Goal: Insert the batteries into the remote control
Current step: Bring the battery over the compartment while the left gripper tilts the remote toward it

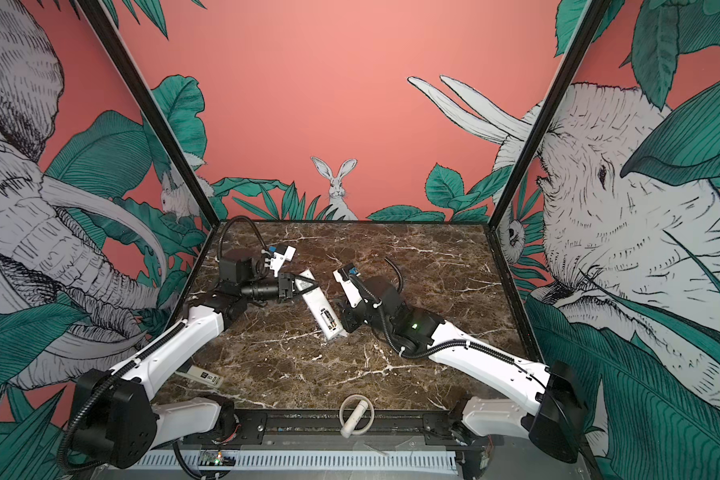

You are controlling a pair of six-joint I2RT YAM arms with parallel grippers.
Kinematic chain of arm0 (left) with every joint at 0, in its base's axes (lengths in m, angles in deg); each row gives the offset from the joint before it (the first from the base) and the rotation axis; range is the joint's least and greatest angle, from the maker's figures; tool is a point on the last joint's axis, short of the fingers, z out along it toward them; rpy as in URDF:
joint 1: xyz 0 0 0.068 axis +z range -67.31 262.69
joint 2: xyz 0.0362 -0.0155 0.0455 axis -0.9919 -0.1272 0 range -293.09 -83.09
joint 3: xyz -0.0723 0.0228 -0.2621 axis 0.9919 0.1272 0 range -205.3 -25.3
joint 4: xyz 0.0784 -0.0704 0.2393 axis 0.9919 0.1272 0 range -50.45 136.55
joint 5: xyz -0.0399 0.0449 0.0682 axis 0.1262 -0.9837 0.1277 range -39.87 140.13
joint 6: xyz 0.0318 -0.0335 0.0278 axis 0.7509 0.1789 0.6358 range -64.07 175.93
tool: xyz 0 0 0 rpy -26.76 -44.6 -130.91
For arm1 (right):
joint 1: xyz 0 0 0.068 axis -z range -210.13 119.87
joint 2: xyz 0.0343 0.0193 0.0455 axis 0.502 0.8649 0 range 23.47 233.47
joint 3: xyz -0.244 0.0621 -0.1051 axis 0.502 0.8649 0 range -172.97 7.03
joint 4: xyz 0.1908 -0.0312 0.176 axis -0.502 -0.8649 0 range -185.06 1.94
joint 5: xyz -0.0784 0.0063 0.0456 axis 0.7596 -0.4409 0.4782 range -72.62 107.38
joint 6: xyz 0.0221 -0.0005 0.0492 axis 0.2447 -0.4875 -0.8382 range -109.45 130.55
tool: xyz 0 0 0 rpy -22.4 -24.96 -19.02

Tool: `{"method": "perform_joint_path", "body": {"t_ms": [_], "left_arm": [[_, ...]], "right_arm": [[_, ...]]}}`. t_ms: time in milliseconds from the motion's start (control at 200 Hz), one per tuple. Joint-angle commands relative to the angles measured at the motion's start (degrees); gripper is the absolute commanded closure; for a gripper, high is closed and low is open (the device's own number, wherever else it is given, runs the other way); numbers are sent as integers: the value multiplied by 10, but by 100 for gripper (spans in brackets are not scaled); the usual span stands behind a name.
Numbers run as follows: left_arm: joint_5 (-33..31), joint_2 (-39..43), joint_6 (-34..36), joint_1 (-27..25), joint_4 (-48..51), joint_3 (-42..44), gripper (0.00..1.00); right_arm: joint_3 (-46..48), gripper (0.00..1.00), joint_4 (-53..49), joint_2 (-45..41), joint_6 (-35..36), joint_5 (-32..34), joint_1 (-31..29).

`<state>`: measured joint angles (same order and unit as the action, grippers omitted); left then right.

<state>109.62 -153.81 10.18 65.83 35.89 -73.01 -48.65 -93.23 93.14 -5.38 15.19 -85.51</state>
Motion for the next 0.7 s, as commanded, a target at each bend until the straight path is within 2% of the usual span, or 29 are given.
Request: {"method": "perform_joint_path", "body": {"t_ms": [0, 155, 695], "left_arm": [[74, 2, -79, 19, -93, 11, 100], [106, -11, -119, 29, -122, 7, 100], [117, -25, -176, 31, -193, 12, 100]], "right_arm": [[4, 94, 68, -12, 23, -19, -14], [1, 93, 85, -11, 29, -30, -27], [13, 94, 113, -1, 39, -25, -43]]}}
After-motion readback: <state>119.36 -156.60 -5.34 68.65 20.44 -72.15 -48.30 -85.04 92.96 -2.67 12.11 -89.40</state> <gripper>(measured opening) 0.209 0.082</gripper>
